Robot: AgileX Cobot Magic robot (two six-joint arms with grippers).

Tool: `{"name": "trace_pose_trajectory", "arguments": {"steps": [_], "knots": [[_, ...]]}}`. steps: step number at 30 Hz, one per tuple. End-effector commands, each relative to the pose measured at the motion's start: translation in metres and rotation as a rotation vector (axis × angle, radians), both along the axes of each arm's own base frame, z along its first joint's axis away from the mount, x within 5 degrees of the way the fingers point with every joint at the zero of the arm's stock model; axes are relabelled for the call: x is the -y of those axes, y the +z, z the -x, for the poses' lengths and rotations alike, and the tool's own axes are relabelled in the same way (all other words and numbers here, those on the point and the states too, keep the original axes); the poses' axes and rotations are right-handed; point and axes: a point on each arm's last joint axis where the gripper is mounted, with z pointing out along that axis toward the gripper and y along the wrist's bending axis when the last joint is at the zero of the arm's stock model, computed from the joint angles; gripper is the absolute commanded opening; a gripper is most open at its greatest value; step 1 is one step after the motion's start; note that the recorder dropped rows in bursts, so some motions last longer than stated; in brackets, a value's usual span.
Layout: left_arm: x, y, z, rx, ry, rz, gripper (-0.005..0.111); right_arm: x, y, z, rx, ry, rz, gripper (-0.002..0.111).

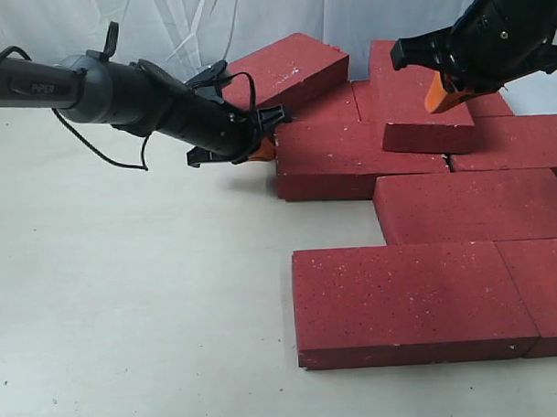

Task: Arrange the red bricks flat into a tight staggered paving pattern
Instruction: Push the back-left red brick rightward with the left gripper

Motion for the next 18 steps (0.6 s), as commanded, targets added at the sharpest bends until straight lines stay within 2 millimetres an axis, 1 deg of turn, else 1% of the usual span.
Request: {"name": "trace_pose_trajectory", "arguments": {"steps": [1,6,11,15,18], "knots": [[0.015,0.004,0.003,0.021,-0.009,0.014,0.0,0.002,0.005,0.0,0.024,-0.002,0.004,-0.001],[0.021,0.004,0.006,0.031,-0.013,0.009,0.0,0.002,0.005,0.0,0.024,-0.002,0.004,-0.001],[0.02,0.003,0.006,0.049,-0.045,-0.028,0.0,0.002,0.005,0.0,0.024,-0.002,0.004,-0.001],[0.013,-0.001,0.006,0.089,-0.114,-0.117,0.0,0.002,0.005,0.0,0.024,-0.001,0.005,-0.001],[0.007,-0.001,0.004,0.077,-0.125,-0.123,0.0,0.002,0.005,0.0,0.024,-0.001,0.005,-0.001]]}}
